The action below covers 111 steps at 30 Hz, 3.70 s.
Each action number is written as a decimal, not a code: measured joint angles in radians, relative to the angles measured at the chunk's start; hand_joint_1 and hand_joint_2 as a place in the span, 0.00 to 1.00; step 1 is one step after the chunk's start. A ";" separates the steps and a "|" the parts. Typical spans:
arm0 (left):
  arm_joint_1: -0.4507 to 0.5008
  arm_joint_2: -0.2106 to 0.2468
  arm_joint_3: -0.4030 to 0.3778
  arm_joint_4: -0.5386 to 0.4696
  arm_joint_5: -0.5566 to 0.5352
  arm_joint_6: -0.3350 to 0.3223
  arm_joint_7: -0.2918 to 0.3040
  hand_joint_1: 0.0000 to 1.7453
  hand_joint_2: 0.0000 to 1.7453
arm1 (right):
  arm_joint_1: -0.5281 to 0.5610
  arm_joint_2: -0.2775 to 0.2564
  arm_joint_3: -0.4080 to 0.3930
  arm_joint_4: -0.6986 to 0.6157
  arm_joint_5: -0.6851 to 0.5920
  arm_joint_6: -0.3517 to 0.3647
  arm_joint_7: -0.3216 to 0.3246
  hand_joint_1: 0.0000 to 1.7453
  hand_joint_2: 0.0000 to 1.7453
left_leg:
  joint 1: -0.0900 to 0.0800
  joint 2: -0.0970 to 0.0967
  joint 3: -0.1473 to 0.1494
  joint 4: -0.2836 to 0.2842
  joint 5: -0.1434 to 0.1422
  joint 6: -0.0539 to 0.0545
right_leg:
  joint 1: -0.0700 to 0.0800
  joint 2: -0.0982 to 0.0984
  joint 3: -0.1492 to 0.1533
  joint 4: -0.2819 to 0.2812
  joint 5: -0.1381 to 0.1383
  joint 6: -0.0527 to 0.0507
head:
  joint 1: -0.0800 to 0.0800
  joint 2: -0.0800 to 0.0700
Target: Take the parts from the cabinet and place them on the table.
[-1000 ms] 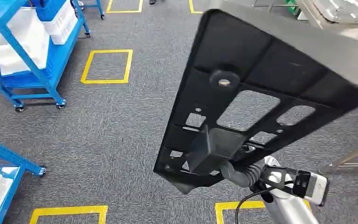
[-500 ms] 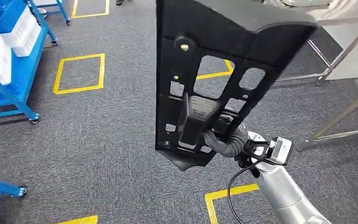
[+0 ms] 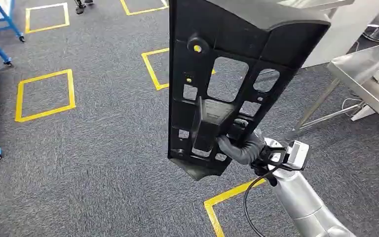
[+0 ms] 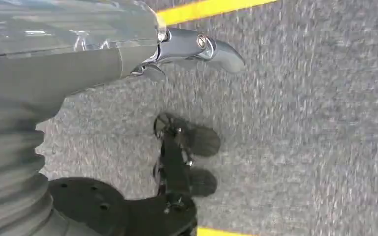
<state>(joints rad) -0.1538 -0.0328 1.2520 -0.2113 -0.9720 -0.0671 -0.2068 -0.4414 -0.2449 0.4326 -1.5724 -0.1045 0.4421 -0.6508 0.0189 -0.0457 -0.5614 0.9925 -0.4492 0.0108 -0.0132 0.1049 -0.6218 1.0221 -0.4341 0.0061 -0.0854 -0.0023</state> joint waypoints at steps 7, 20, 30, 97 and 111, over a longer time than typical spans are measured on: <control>0.003 -0.002 0.000 0.000 0.003 -0.002 0.000 0.00 1.00 | -0.009 0.012 -0.021 -0.003 -0.005 0.007 0.000 1.00 1.00 | -0.004 0.079 0.004 -0.003 -0.002 0.008 | -0.010 -0.105 -0.118 0.257 -0.093 0.017 | 0.000 0.000; -0.008 -0.015 -0.001 0.000 -0.003 0.005 0.021 0.00 1.00 | -0.043 0.007 -0.068 0.002 -0.026 -0.005 0.000 1.00 1.00 | -0.009 0.053 -0.121 0.312 -0.180 -0.045 | 0.004 -0.095 0.011 -0.012 0.001 -0.030 | 0.000 0.000; 0.013 0.011 0.010 0.000 0.023 0.029 0.015 0.00 1.00 | -0.025 0.006 -0.088 -0.005 0.006 -0.032 0.000 1.00 1.00 | 0.000 -0.021 -0.004 0.012 -0.012 -0.004 | -0.003 0.037 -0.009 -0.009 0.016 0.015 | 0.000 0.000; 0.022 0.048 0.051 -0.001 0.042 0.041 0.004 0.00 1.00 | 0.000 0.029 -0.112 0.019 -0.004 -0.026 0.000 1.00 1.00 | -0.015 0.053 -0.016 0.020 -0.008 0.024 | -0.002 -0.098 -0.148 0.310 -0.139 0.026 | 0.000 0.000; 0.020 0.047 0.051 -0.001 0.040 0.007 0.010 0.00 1.00 | 0.014 0.028 -0.114 -0.007 0.000 -0.032 0.000 1.00 1.00 | -0.015 0.055 -0.124 0.258 -0.133 -0.026 | 0.012 -0.115 0.050 -0.029 -0.018 -0.032 | 0.000 0.000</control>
<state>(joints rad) -0.1336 0.0141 1.3031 -0.2121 -0.9323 -0.0599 -0.1972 -0.4271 -0.2171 0.3189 -1.5797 -0.1049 0.4097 -0.6508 0.0036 0.0090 -0.6853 1.2508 -0.5826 -0.0148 -0.0016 -0.0105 -0.5715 0.9931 -0.4522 -0.0260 -0.0855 -0.0027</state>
